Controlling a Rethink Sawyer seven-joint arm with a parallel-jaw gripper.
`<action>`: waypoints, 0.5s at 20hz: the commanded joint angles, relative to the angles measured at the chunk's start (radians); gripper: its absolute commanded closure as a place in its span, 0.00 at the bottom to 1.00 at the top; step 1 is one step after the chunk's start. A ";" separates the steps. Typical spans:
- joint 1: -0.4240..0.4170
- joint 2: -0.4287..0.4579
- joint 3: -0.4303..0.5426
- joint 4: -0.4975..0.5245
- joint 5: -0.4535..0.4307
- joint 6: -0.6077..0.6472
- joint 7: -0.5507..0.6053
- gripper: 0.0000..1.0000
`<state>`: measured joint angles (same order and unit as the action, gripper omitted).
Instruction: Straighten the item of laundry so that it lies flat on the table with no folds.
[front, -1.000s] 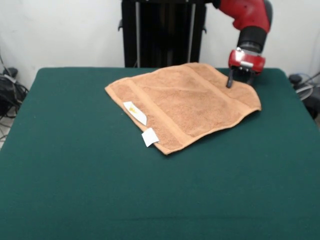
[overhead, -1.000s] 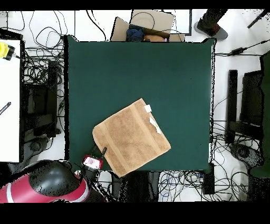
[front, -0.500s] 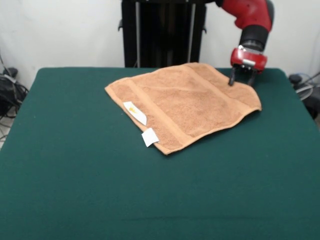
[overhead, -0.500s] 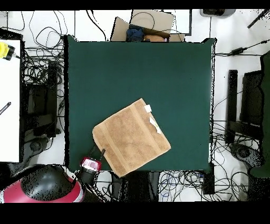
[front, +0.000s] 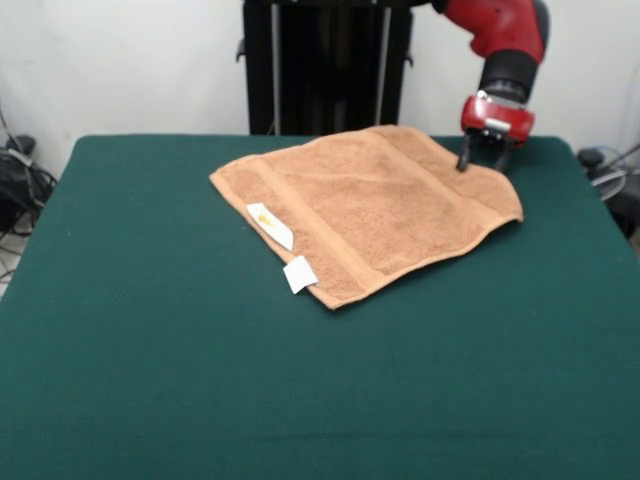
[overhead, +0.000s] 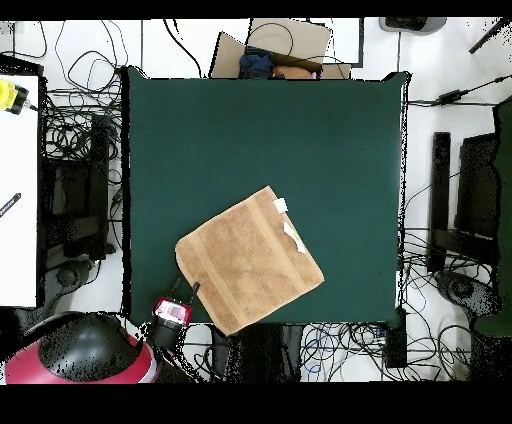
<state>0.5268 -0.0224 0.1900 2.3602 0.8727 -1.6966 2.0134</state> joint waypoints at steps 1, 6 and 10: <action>0.023 0.152 0.037 0.160 0.156 0.253 0.138 0.00; 0.027 0.152 0.039 0.130 0.188 0.257 0.123 0.00; 0.027 0.158 0.026 0.107 0.181 0.266 0.117 0.00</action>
<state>0.5541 -0.0225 0.1911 2.3577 0.9199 -1.6888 2.0134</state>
